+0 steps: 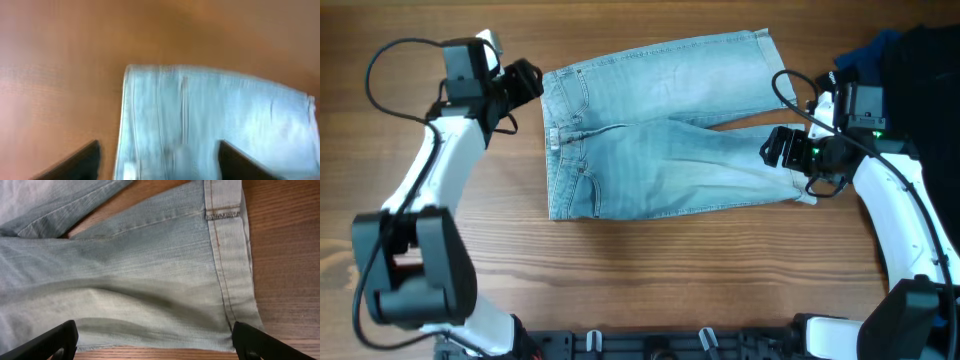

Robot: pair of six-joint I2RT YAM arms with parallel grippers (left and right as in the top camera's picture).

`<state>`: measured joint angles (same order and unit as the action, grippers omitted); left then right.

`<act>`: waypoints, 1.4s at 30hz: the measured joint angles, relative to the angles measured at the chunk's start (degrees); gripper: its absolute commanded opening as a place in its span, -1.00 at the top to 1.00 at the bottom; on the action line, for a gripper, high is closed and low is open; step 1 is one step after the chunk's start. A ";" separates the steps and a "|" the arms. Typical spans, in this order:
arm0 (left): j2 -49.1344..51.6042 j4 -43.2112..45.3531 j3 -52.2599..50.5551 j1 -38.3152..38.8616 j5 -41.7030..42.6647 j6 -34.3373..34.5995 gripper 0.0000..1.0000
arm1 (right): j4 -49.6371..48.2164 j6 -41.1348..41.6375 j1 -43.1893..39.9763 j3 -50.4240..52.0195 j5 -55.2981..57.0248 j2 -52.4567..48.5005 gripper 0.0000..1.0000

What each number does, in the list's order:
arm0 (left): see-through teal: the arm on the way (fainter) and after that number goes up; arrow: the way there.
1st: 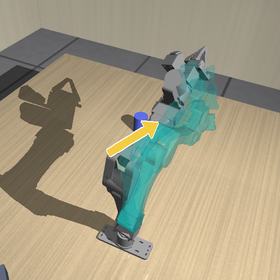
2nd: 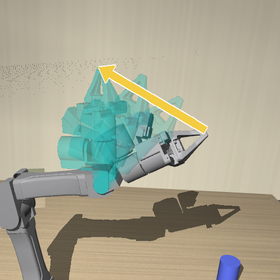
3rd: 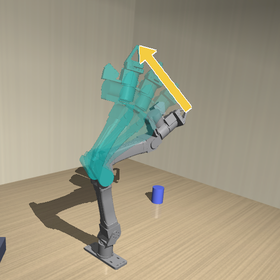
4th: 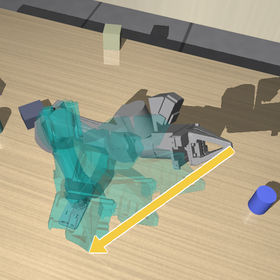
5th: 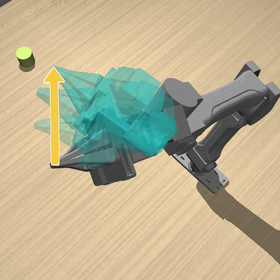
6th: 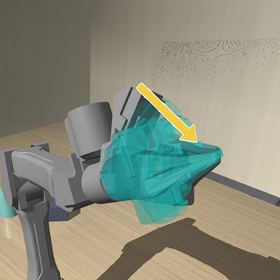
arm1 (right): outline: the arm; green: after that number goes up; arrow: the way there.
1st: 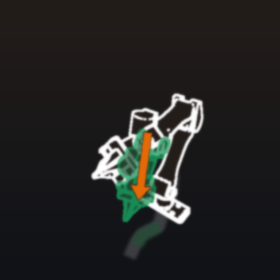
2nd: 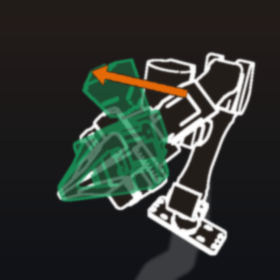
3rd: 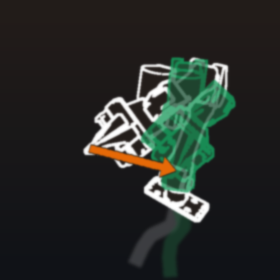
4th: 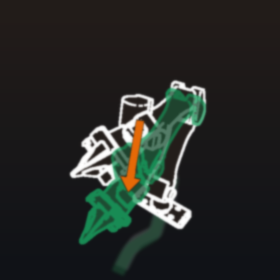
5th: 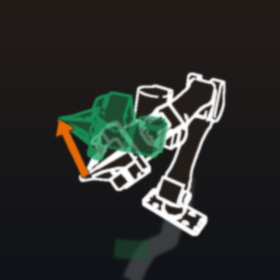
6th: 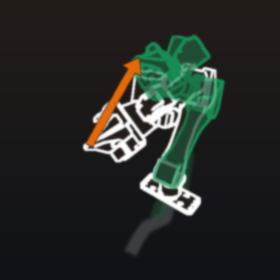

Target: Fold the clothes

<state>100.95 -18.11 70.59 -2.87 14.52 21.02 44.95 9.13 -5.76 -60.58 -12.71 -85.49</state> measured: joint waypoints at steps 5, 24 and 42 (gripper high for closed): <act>-0.44 -18.53 -0.33 0.02 3.56 2.47 -0.72 | 2.32 -1.38 0.00 0.15 -0.76 0.00 -0.99; -0.42 -27.08 -8.31 0.02 1.88 0.35 -0.51 | 9.75 3.93 0.00 0.22 13.20 -14.49 0.42; -0.66 -26.58 -8.31 0.02 4.13 -1.51 -0.13 | 1.46 4.09 0.00 -0.94 11.19 -14.95 0.92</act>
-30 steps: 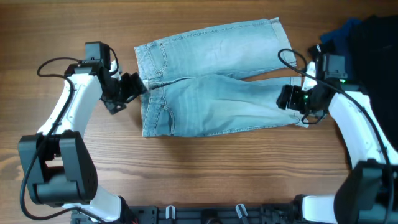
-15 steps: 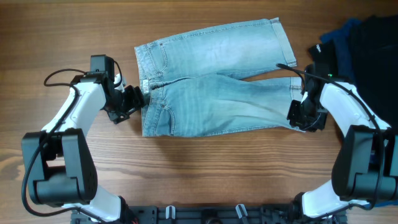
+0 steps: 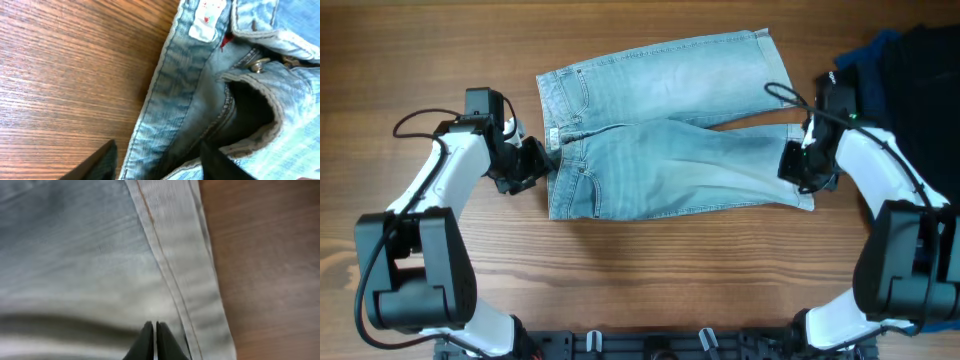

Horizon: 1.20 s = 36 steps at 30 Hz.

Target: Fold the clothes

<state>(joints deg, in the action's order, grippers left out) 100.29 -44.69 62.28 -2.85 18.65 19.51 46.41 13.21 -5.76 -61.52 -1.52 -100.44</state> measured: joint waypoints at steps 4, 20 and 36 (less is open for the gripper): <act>-0.24 -5.40 -0.07 0.00 2.38 -0.74 -0.13 | -2.16 0.00 0.00 4.07 0.04 -0.72 0.91; -0.44 -4.76 -2.14 3.08 6.23 -12.04 0.08 | -6.05 -0.09 0.07 5.92 -0.59 -0.52 0.67; -0.46 -16.33 -2.99 11.91 -5.35 -6.97 0.73 | -6.25 -0.09 0.09 5.99 -1.01 -0.48 0.63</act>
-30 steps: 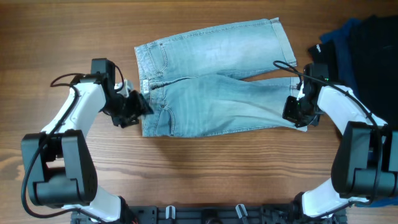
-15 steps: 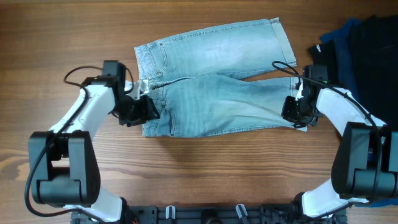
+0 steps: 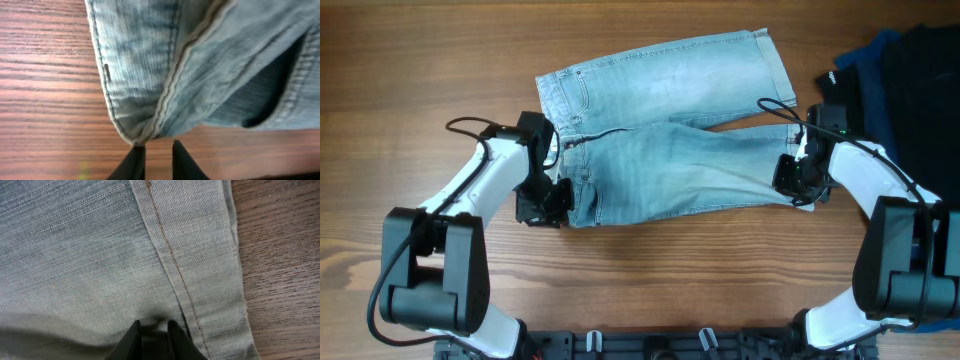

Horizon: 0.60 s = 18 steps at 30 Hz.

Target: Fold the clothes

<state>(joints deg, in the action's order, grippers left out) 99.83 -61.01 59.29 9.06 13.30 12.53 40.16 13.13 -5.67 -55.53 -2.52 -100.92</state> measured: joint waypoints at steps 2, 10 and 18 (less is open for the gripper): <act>-0.02 3.74 -2.56 0.00 -0.96 0.46 0.65 | -0.02 0.00 0.00 0.00 0.00 0.00 0.61; -10.23 9.05 -0.72 0.00 -4.79 1.14 0.31 | -0.15 -0.22 0.11 0.00 -0.46 0.00 0.44; -3.21 14.84 -0.35 0.00 -6.45 -0.48 0.24 | -0.26 -0.42 0.24 0.00 -0.96 0.04 0.38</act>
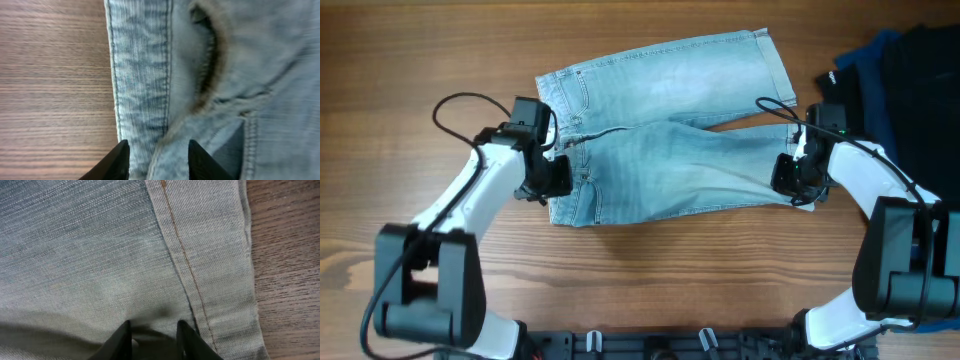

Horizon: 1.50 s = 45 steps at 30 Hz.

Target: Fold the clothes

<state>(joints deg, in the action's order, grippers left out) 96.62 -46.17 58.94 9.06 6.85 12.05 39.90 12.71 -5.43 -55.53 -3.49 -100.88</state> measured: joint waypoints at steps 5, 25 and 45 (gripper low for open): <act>1.53 -0.50 0.00 0.00 2.21 -0.42 0.25 | -0.02 0.02 0.00 0.00 -0.13 0.00 0.38; 1.60 -8.63 -3.80 0.00 3.54 4.70 0.77 | -0.07 -0.37 0.04 0.00 0.35 0.07 0.38; 1.57 -4.57 -6.62 0.00 1.95 5.46 0.78 | 4.44 -4.90 -9.03 -3.91 -1.60 -0.07 -0.21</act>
<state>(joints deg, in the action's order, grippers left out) 98.19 -50.74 52.31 9.06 8.80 17.52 44.34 7.81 -14.46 -59.44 -5.08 -100.95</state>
